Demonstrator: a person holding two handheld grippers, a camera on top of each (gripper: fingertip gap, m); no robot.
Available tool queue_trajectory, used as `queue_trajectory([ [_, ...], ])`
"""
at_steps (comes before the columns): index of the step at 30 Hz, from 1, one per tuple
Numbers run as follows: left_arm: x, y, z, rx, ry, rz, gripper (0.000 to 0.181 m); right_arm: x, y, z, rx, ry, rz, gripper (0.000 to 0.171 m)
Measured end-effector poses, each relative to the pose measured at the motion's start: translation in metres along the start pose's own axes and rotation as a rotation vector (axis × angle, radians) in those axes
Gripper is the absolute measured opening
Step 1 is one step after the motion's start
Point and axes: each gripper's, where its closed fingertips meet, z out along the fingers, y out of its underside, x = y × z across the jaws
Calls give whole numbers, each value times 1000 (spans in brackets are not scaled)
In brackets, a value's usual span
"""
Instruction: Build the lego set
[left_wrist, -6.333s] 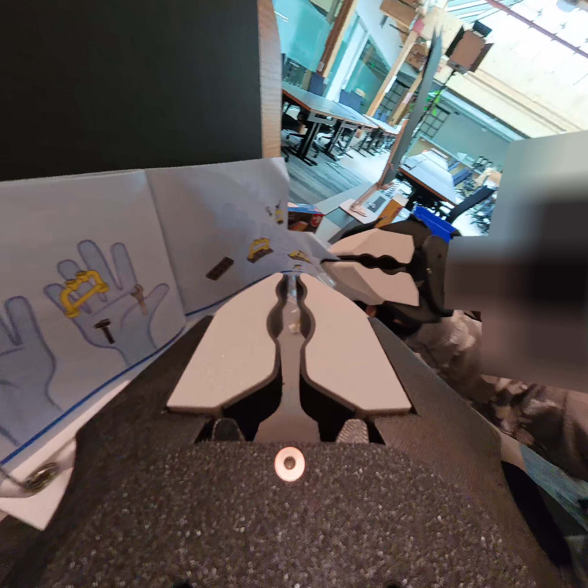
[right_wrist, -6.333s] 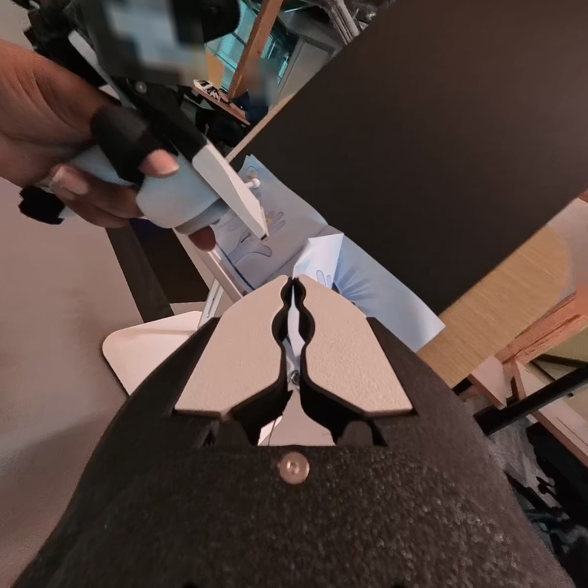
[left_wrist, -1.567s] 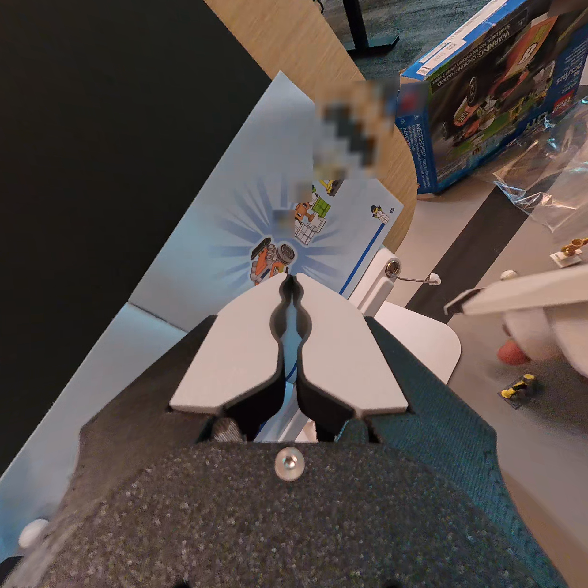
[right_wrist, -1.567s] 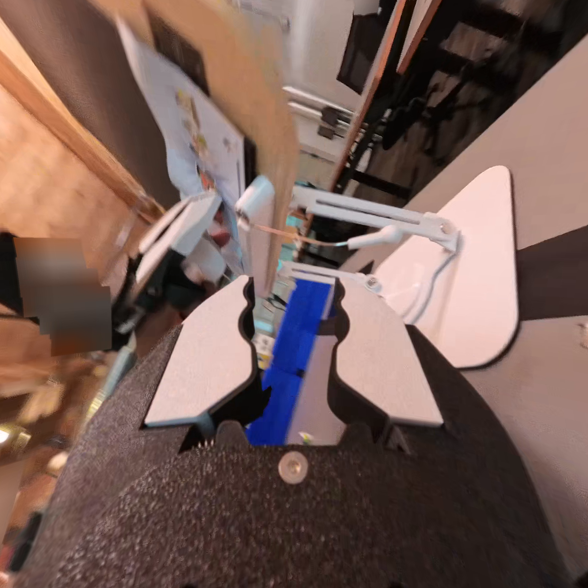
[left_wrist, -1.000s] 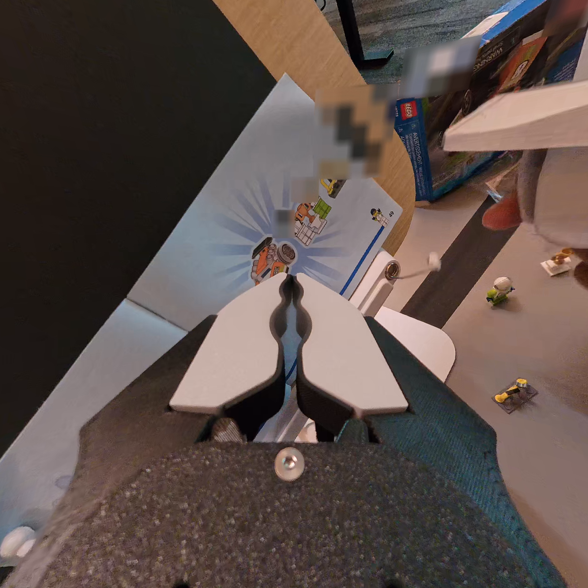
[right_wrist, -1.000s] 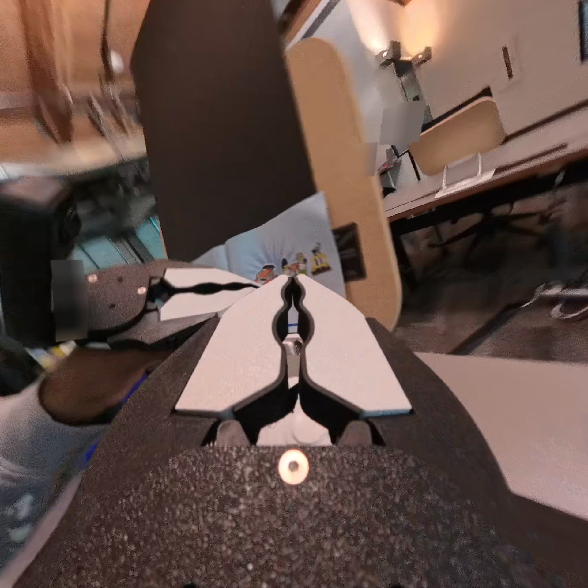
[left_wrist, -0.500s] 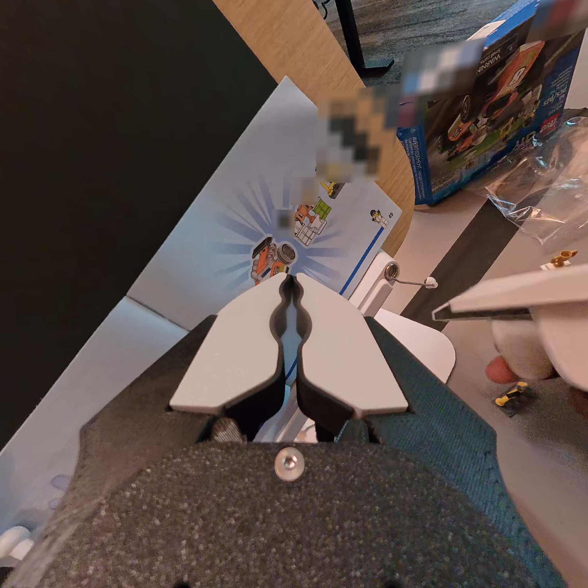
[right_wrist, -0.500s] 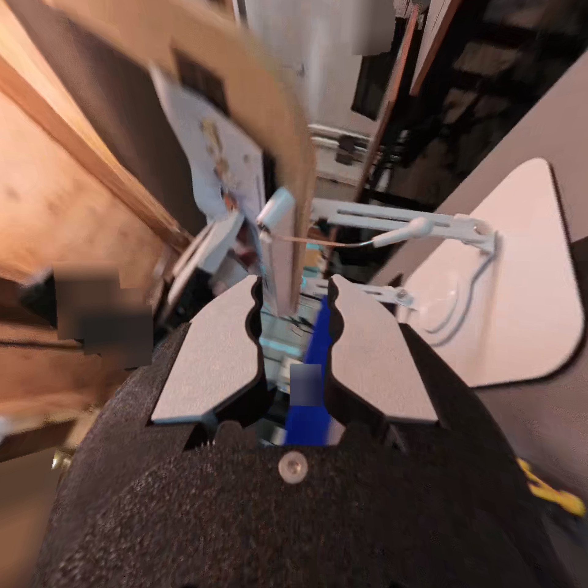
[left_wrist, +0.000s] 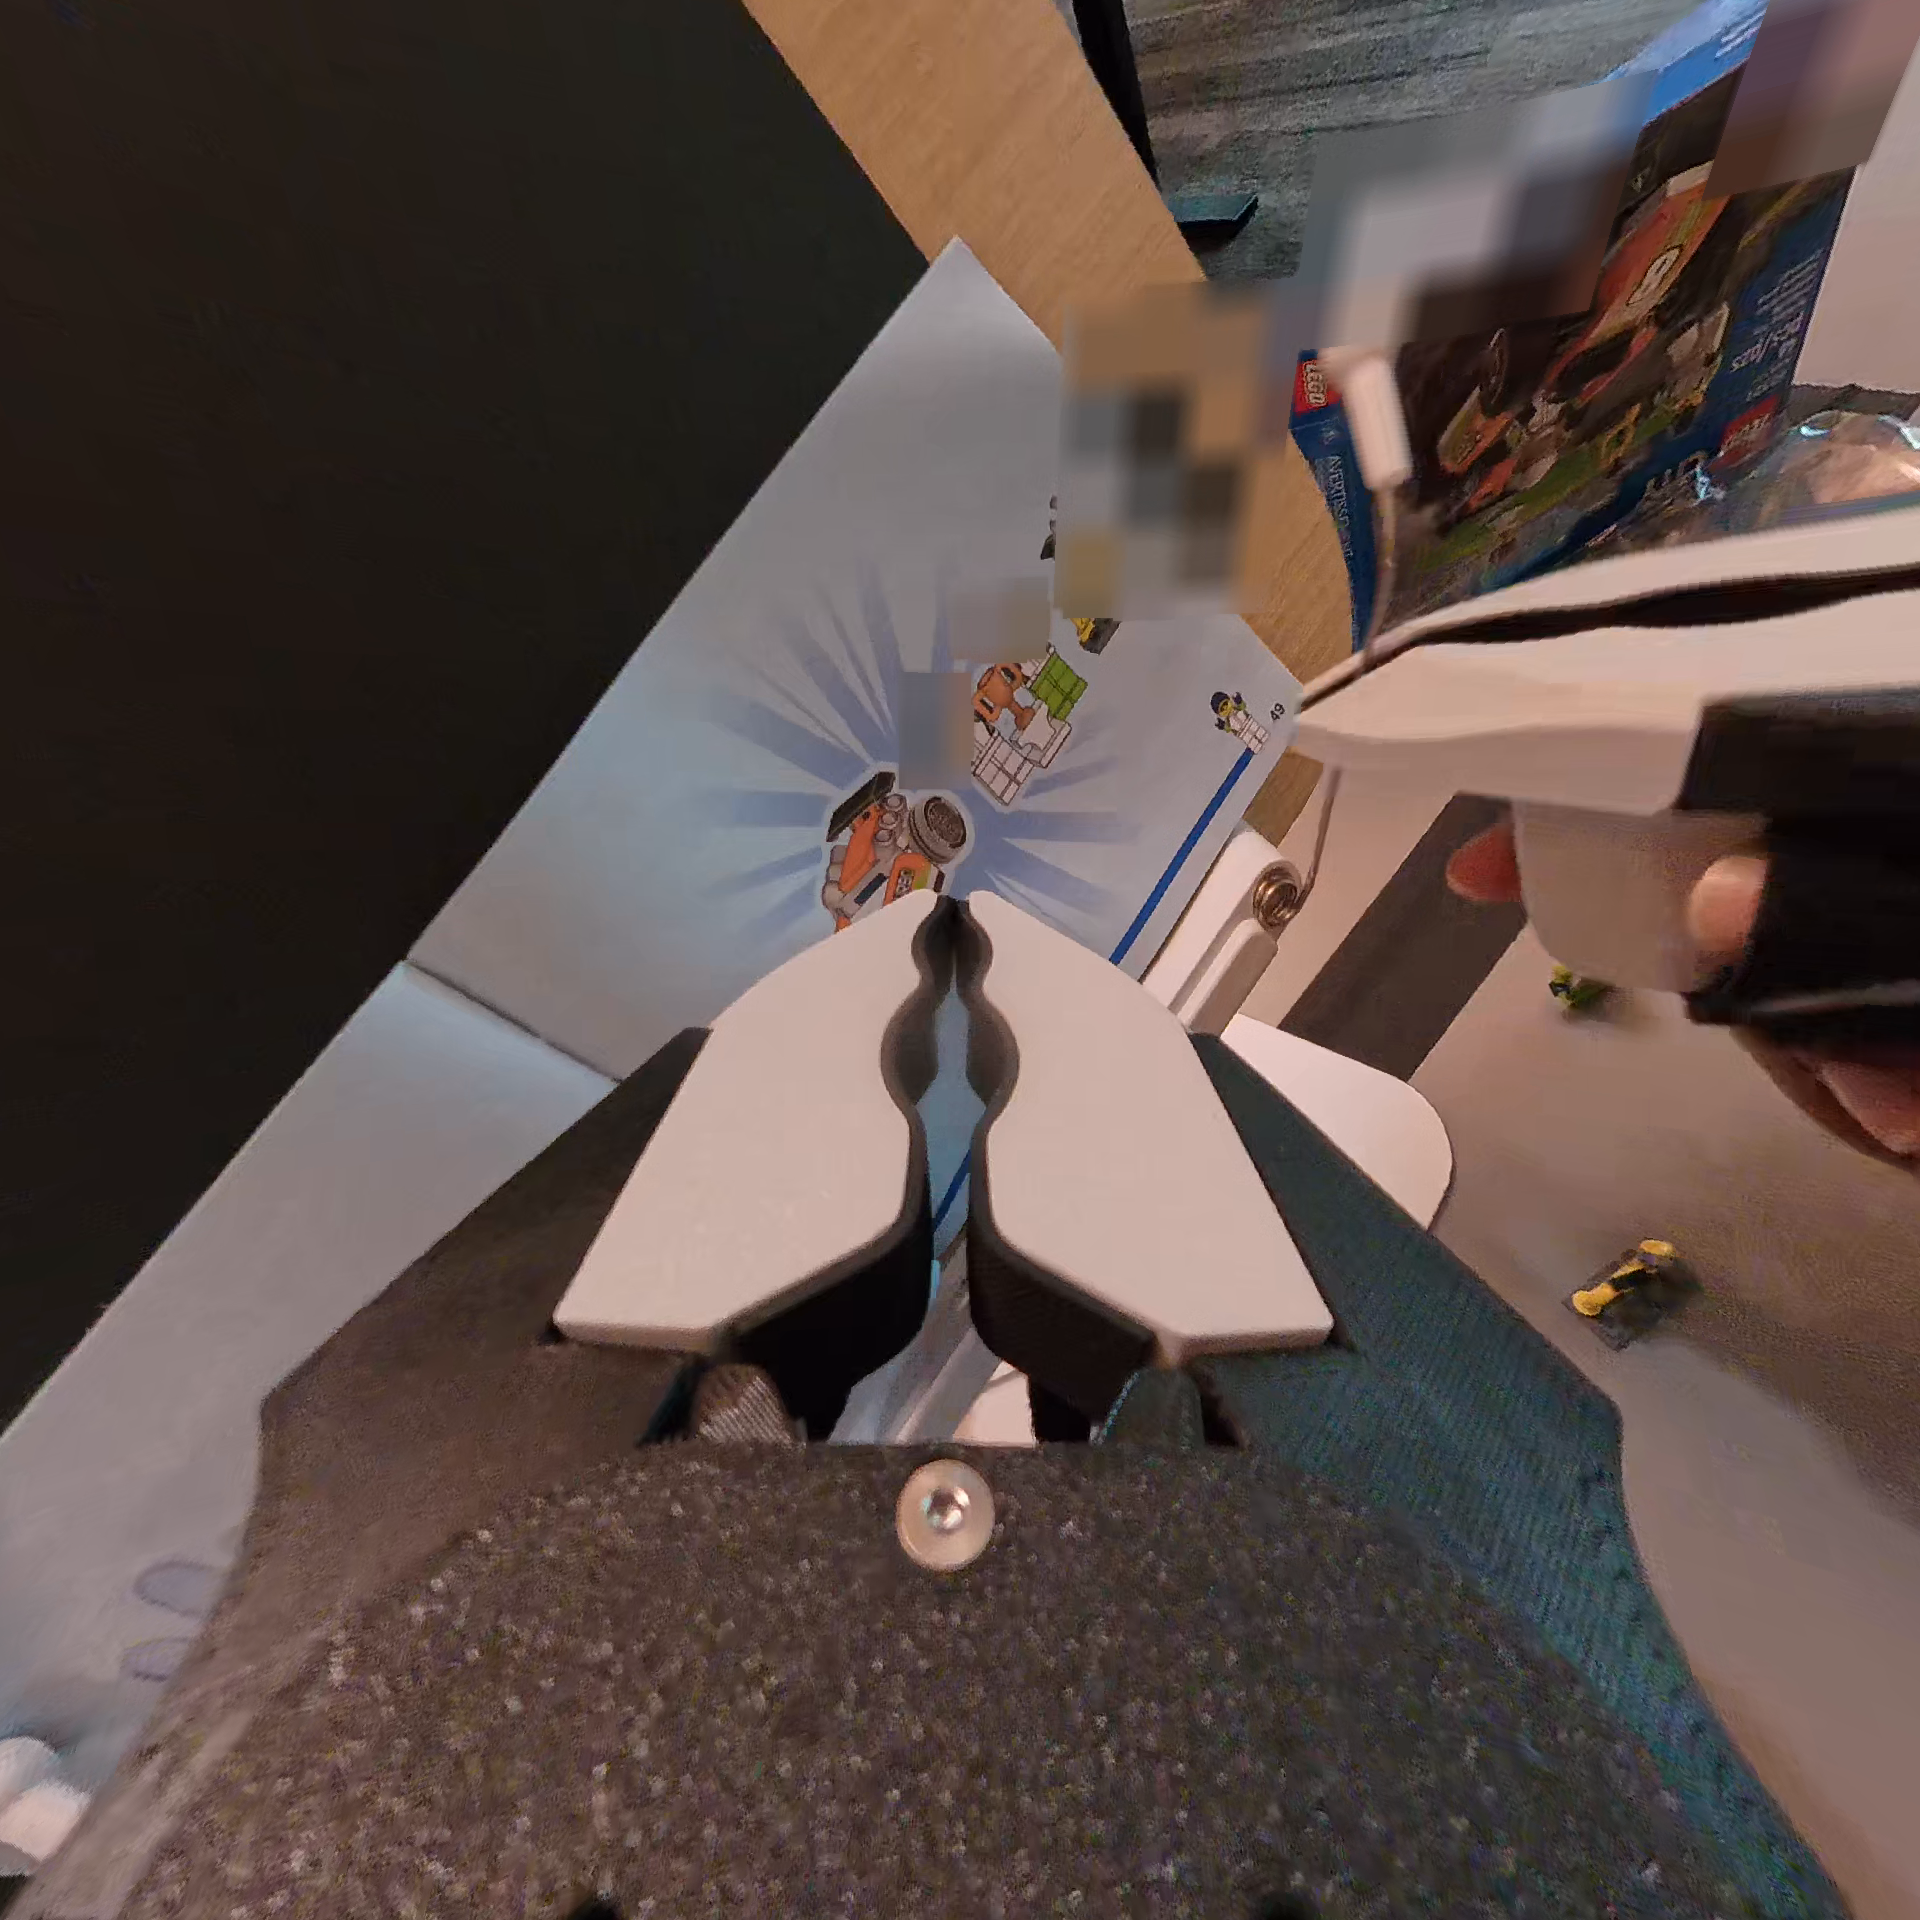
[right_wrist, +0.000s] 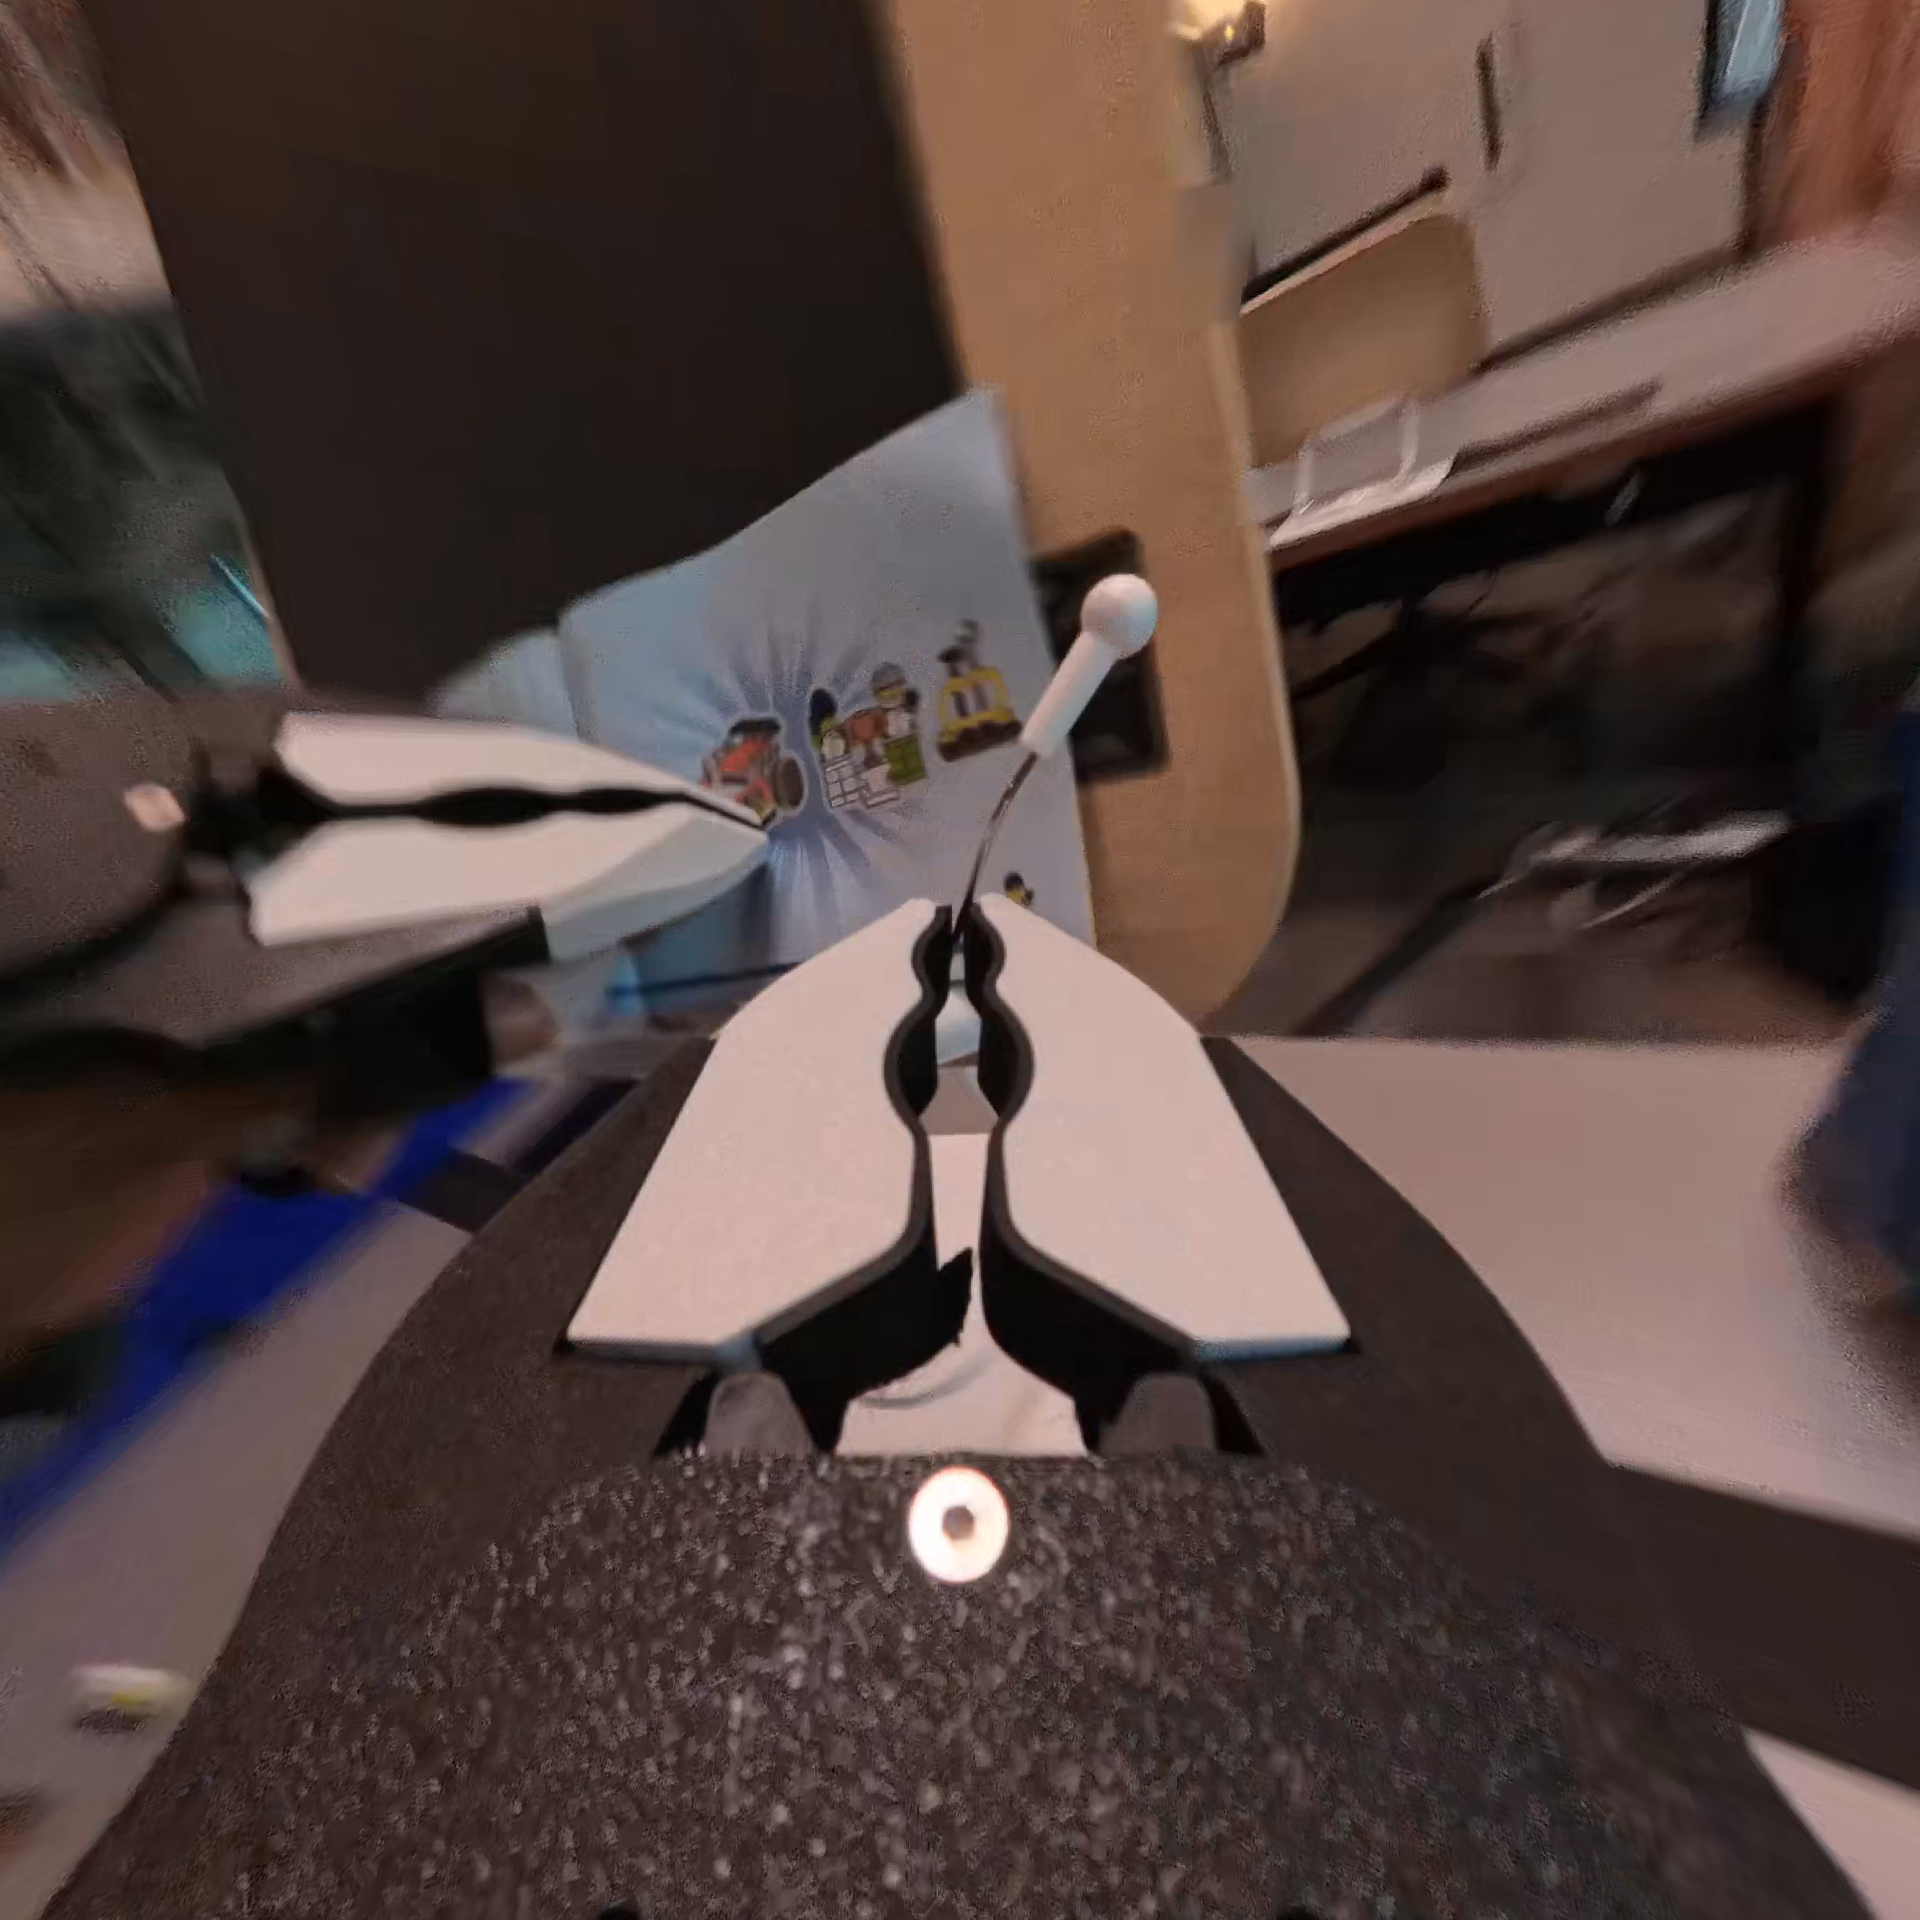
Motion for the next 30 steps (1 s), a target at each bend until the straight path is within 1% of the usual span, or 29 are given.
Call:
queue_trajectory([
  [1,0,0,0,1,5,-6,0,-2,-1,3,-25,38,-158,3],
  [2,0,0,0,2,9,-9,0,-4,-2,6,-52,61,-262,3],
  [3,0,0,0,4,13,-14,0,-6,-2,9,-78,60,-301,3],
  [7,-1,0,0,14,12,-28,0,-6,-2,16,-139,19,-269,2],
  [11,2,-2,-2,22,16,-18,0,-7,-1,14,-115,16,-255,3],
  [12,4,-4,-4,39,25,-12,0,-9,-1,12,-106,5,-253,7],
  [13,6,-5,-7,56,33,-13,0,-11,-3,9,-92,-6,-252,16],
  [14,8,-7,-12,79,41,-25,1,-12,-6,4,-79,-16,-252,20],
  [16,11,-13,-29,150,65,-73,0,-15,-9,-7,-61,-28,-275,20],
  [18,11,-11,-44,194,70,-125,0,-14,-9,-14,-65,-12,-330,19],
  [20,10,-3,-56,217,55,-176,0,-11,-8,-15,-85,18,-358,19],
  [23,15,15,-76,243,58,-270,0,0,-12,-13,-92,61,-310,19],
  [27,49,54,-115,300,176,-459,0,9,-31,-21,4,84,-206,18],
  [30,73,87,-151,343,221,-504,0,-12,-41,-43,77,20,-178,16],
])
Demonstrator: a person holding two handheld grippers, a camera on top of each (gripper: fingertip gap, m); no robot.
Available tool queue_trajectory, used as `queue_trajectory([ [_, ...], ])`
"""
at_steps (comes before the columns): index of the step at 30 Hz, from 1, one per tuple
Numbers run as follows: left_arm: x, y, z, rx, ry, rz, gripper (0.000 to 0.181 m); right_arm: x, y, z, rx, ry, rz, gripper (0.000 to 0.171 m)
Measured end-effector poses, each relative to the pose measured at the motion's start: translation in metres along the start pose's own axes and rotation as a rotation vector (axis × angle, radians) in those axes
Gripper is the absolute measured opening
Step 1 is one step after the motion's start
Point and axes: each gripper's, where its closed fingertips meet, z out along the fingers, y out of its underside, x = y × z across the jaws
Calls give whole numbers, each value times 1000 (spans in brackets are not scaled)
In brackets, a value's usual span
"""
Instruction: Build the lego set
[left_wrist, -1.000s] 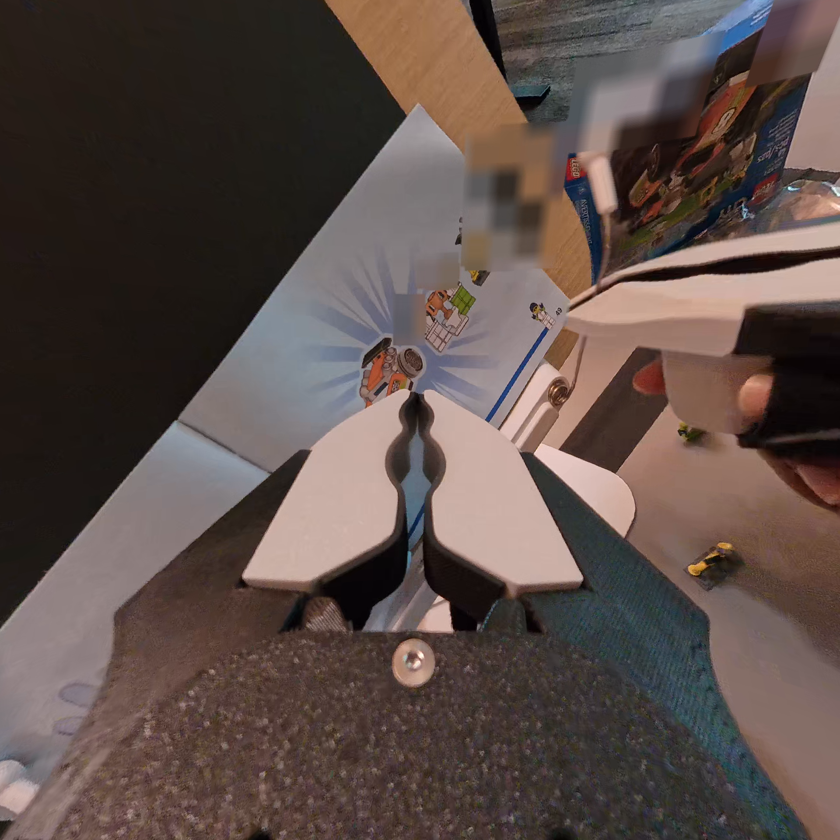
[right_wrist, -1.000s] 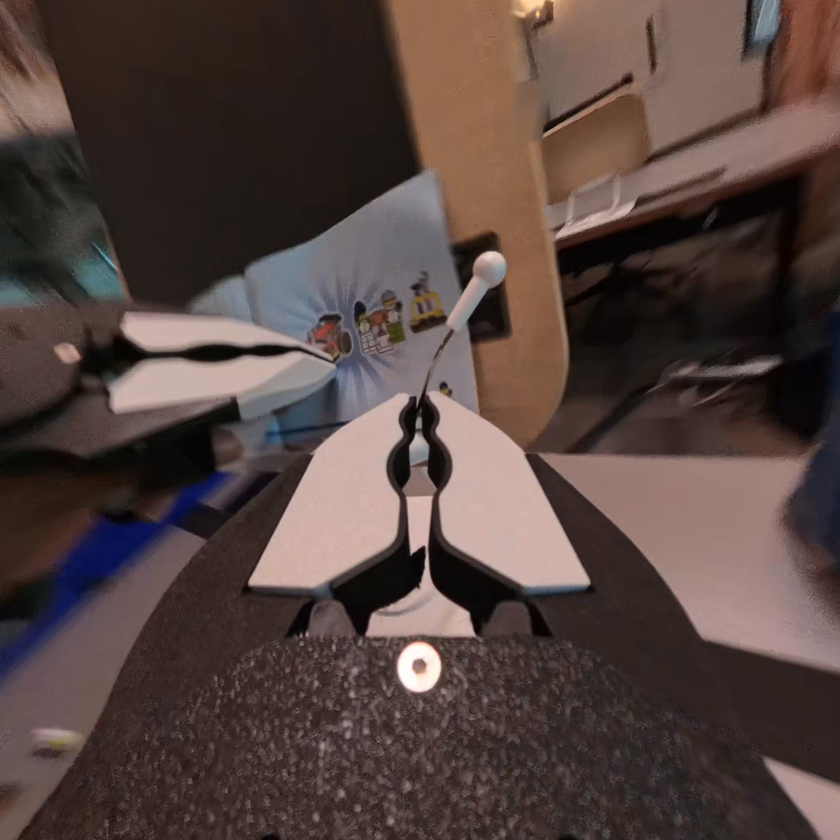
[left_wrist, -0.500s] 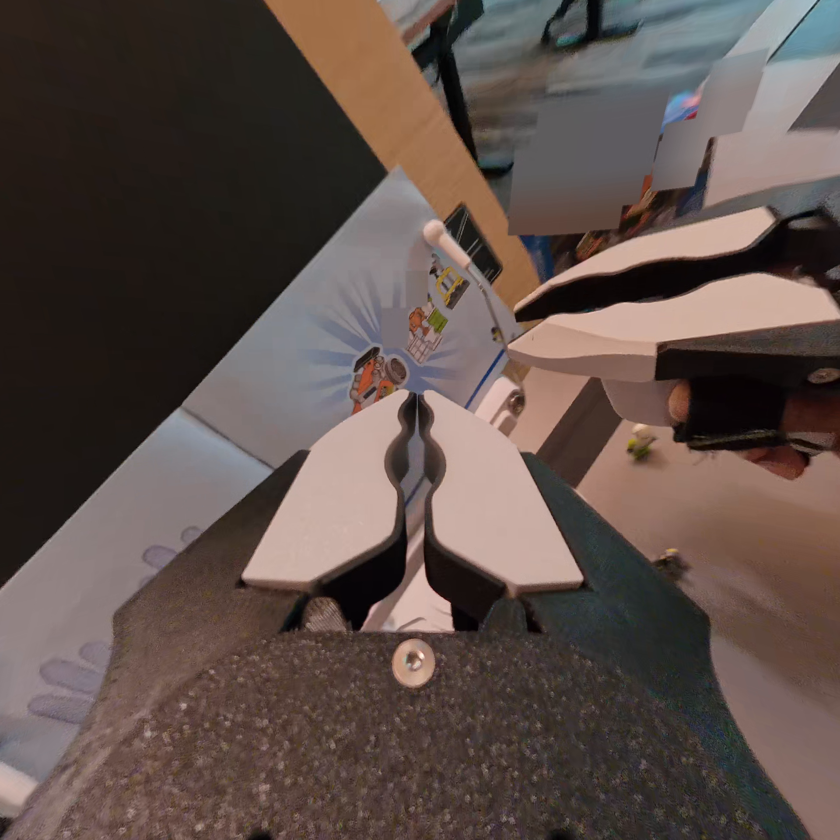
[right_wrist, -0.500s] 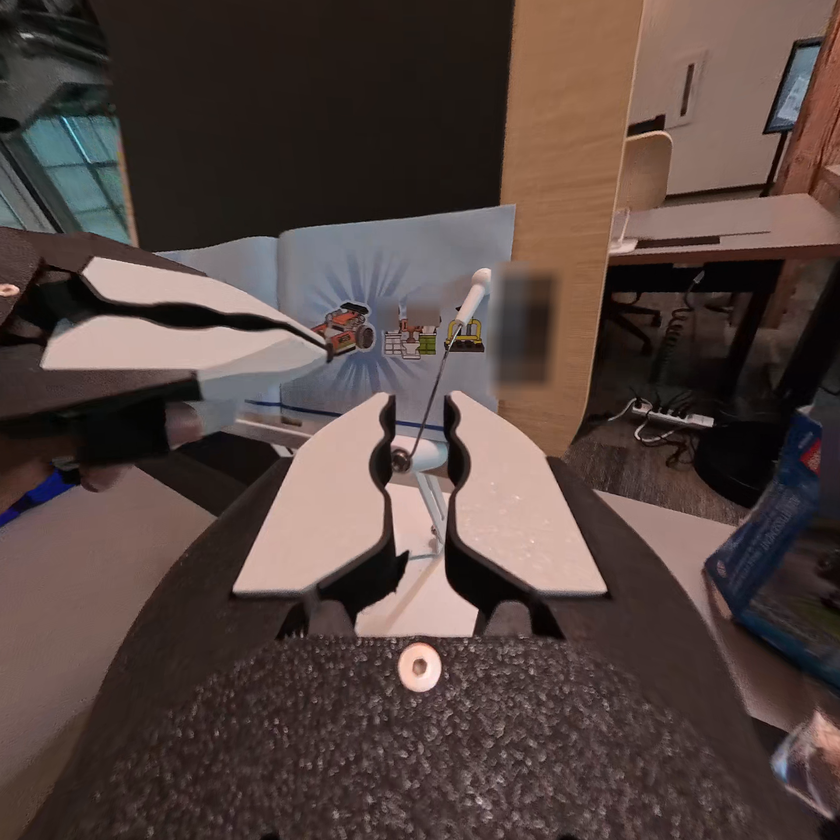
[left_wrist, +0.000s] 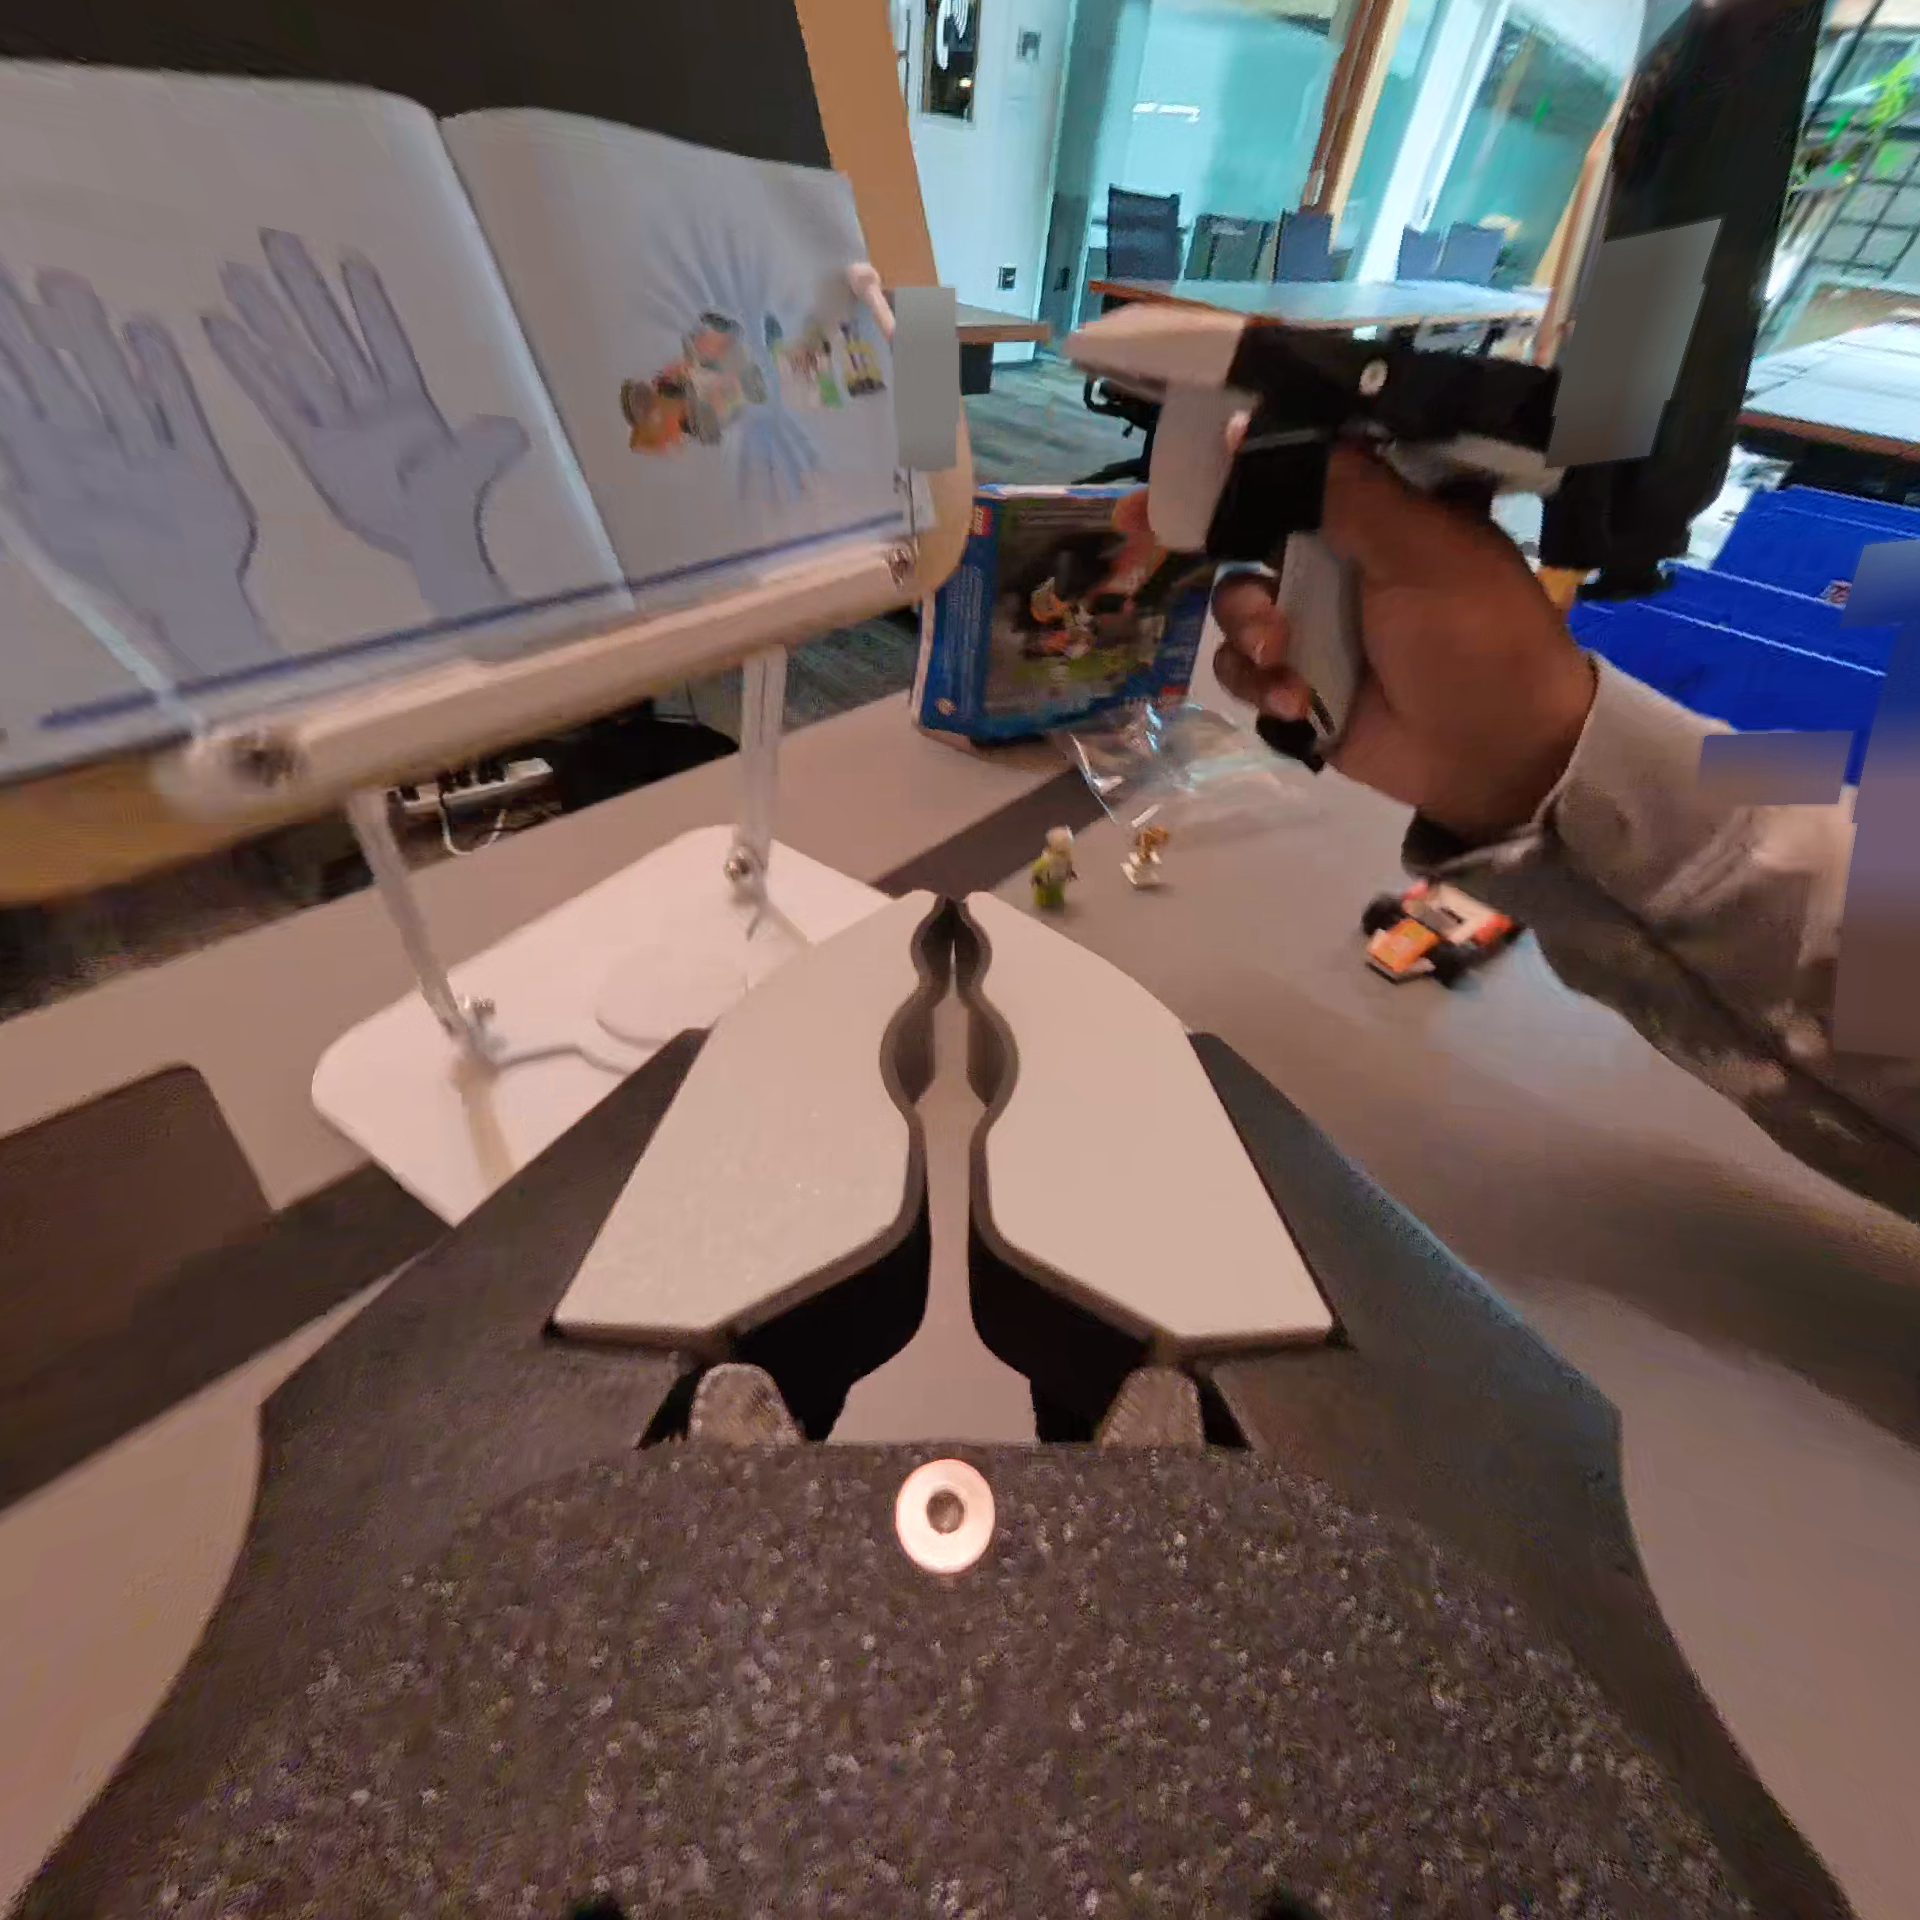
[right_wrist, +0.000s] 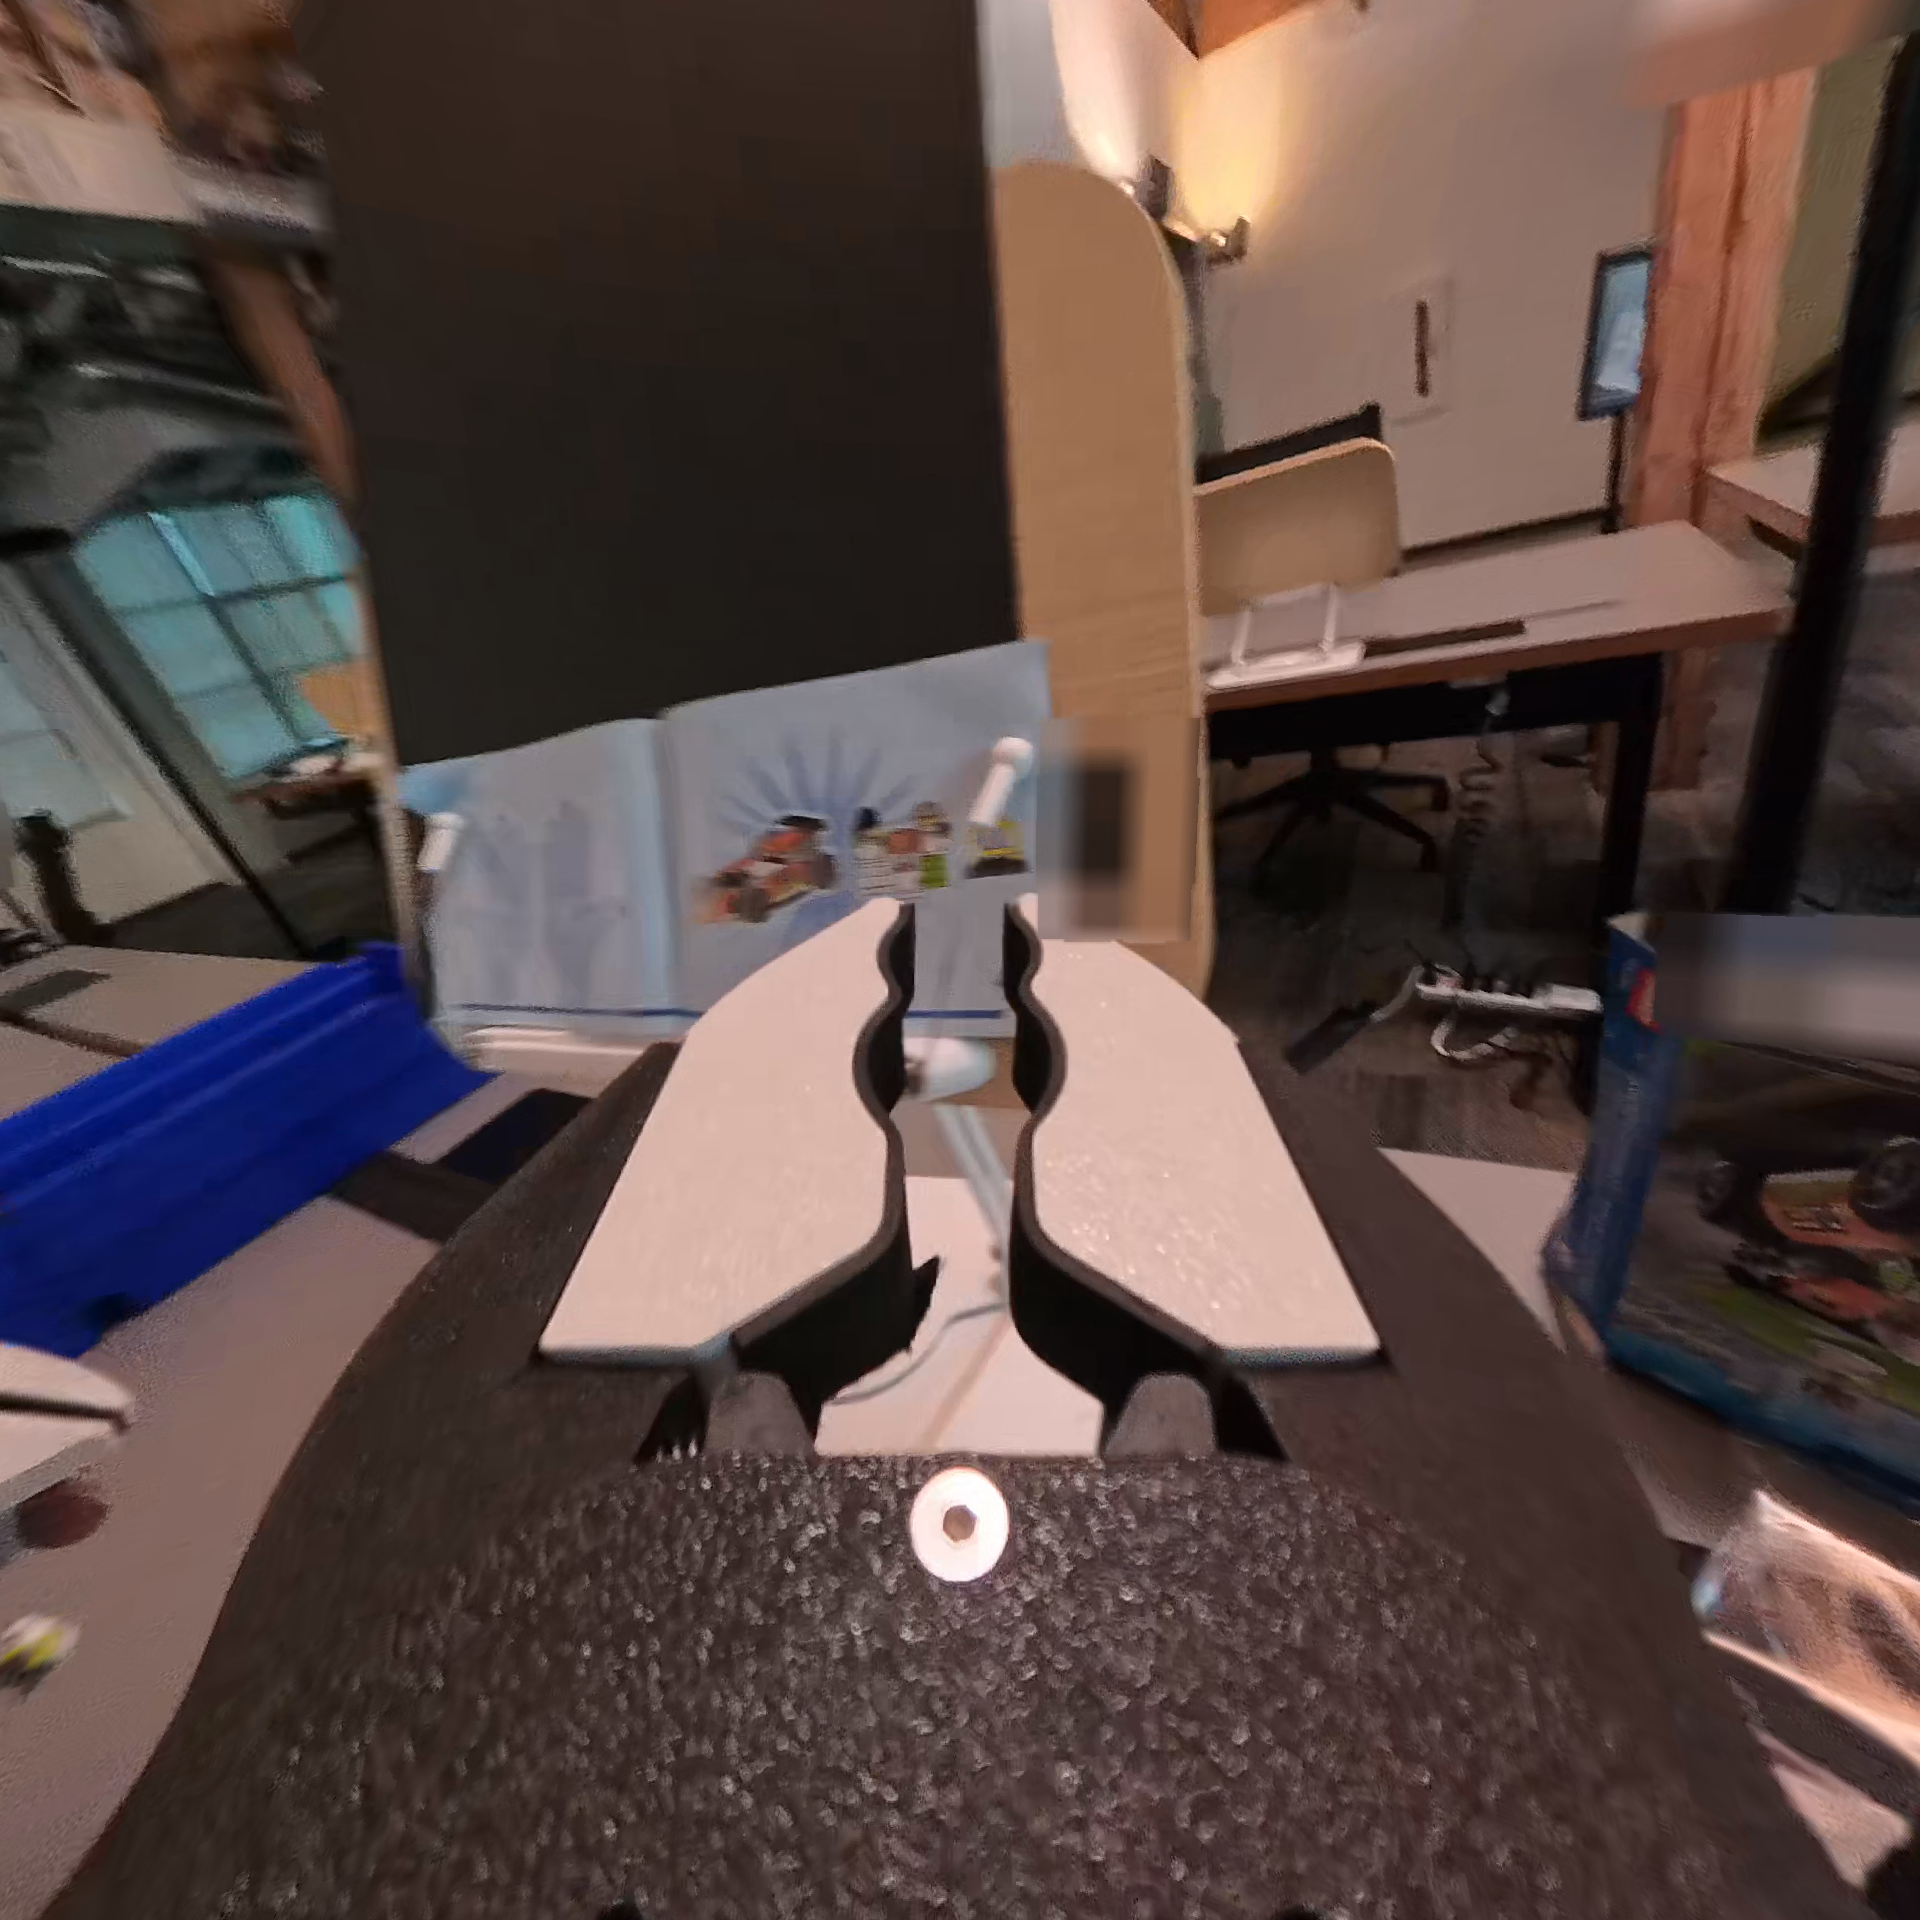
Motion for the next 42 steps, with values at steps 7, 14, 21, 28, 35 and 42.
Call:
queue_trajectory([
  [7,2,14,-100,167,-178,8,0,-73,37,-94,5,-12,-277,6],
  [14,27,4,-100,280,-279,43,0,-112,70,-144,-7,85,-268,0],
  [21,9,57,-73,232,-412,127,0,-88,103,-149,-22,144,-294,2],
  [28,0,62,-74,219,-425,156,0,-60,102,-121,-32,182,-270,17],
  [35,-5,76,-66,173,-410,163,0,-16,31,13,-5,236,-224,30],
  [42,-8,78,-59,174,-371,103,0,4,28,61,-48,267,-200,3],
])
